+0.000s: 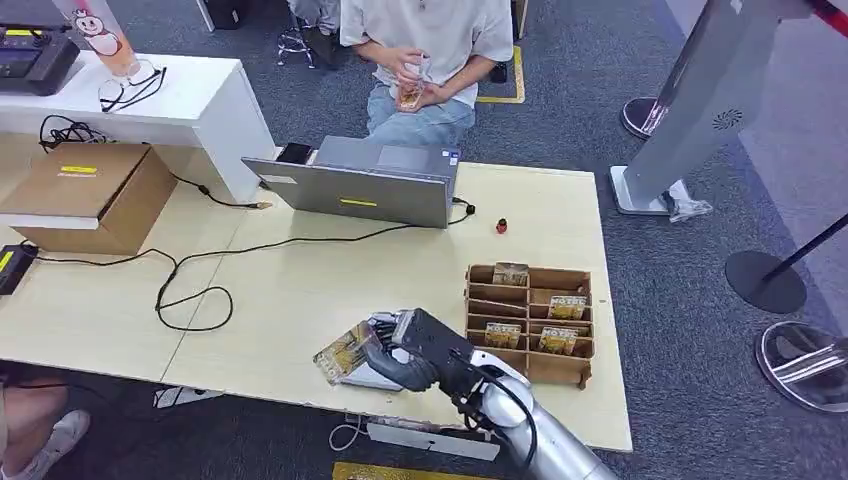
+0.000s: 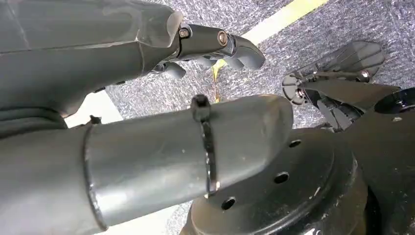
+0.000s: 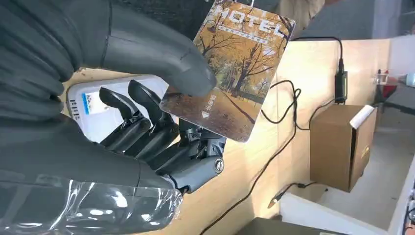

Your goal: Pass the card to the sensor for recognition and then transmit it.

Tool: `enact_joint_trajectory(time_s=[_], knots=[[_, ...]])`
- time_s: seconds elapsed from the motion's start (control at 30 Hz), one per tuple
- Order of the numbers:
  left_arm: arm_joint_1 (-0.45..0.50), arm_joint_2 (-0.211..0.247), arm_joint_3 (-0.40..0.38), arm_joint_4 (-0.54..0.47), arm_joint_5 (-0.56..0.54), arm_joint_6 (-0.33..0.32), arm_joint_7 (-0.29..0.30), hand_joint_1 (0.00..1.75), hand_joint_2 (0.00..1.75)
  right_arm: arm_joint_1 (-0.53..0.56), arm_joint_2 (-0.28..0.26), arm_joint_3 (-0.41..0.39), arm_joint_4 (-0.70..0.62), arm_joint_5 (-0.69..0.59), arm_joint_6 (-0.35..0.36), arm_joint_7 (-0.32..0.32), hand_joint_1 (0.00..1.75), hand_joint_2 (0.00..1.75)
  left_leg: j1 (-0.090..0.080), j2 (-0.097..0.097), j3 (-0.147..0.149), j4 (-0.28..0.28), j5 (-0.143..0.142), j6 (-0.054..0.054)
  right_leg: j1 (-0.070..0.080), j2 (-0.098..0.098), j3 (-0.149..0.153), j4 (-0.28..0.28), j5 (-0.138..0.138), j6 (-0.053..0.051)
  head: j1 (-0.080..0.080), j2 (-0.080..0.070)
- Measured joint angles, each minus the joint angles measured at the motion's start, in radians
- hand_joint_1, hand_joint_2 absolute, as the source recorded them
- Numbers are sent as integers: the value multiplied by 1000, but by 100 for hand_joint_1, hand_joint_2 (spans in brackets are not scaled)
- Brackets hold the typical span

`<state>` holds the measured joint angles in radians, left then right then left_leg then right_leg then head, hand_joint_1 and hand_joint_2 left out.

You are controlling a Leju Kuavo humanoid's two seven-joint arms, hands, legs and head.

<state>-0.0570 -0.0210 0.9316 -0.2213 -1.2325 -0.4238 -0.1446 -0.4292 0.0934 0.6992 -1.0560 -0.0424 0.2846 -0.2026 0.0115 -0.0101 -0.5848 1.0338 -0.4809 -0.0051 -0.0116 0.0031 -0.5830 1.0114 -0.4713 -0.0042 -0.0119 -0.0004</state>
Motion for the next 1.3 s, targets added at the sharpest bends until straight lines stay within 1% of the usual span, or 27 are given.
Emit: enact_joint_trajectory(time_s=[0.93,1.3], knots=[[-3,-3,-11,0,18,0,19,0,0,-14,24,31,73,190,-123,42,175,175,0,0,0,0,0,0,0,0,0,0,0,0,0,0],[-5,-3,-14,0,26,0,25,0,0,-14,27,31,74,227,-150,56,175,175,0,0,0,0,0,0,0,0,0,0,0,0,0,0]])
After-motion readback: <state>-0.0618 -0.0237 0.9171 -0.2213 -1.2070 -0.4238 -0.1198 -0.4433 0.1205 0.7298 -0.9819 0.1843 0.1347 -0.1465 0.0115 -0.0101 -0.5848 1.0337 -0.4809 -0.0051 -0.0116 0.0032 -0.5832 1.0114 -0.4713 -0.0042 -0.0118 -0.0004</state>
